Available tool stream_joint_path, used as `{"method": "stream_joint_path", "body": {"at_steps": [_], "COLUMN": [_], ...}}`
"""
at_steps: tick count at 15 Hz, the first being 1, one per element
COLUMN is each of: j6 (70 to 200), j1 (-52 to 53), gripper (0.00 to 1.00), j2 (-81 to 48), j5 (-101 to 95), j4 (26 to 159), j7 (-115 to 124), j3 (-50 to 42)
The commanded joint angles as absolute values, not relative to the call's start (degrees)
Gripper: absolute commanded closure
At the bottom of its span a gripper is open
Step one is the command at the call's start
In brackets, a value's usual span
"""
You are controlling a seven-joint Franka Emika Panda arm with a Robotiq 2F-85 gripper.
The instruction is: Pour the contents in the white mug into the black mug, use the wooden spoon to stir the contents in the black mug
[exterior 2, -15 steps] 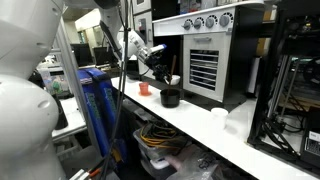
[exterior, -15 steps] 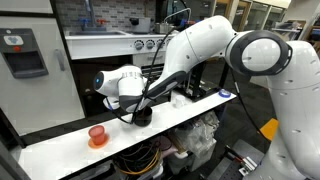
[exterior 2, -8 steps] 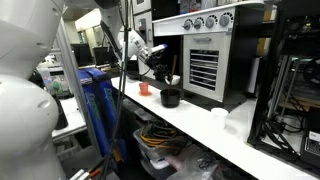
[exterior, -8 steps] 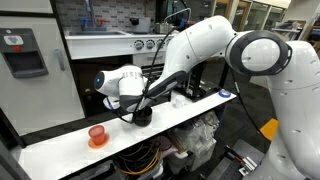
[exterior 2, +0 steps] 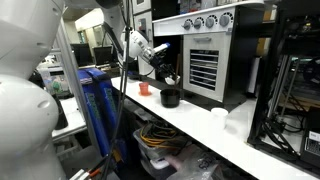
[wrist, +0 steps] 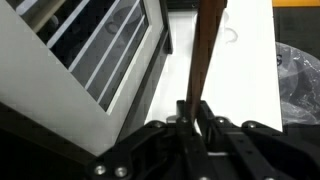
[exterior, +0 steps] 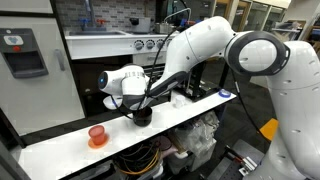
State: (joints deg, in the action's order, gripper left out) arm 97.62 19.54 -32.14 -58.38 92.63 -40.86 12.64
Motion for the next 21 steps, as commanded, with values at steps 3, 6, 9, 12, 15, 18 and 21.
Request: {"method": "stream_joint_path", "body": {"at_steps": [3,6,9,12,15,18,21], "j6": [96.13,94.55,95.08,96.65,97.83,99.04,100.90], "j1": [18.75,18.60,18.69,18.67,18.67,18.70,18.74], "gripper": [0.96,0.96,0.96,0.96,0.96,0.96,0.96], "j2": [-31.96,-32.11,-32.21,-32.07,-32.06,-32.14,-32.44], "j5": [-58.44,-56.62,-55.68,-56.05,-56.22,-56.21,-55.98], "j4": [93.39,92.91,92.79,93.19,93.37,93.42,93.31], "j7": [-42.53,-45.14,-46.14,-44.94,-43.38,-41.93,-40.17], "j3": [12.76,13.30,13.63,13.86,14.02,14.22,14.50]}}
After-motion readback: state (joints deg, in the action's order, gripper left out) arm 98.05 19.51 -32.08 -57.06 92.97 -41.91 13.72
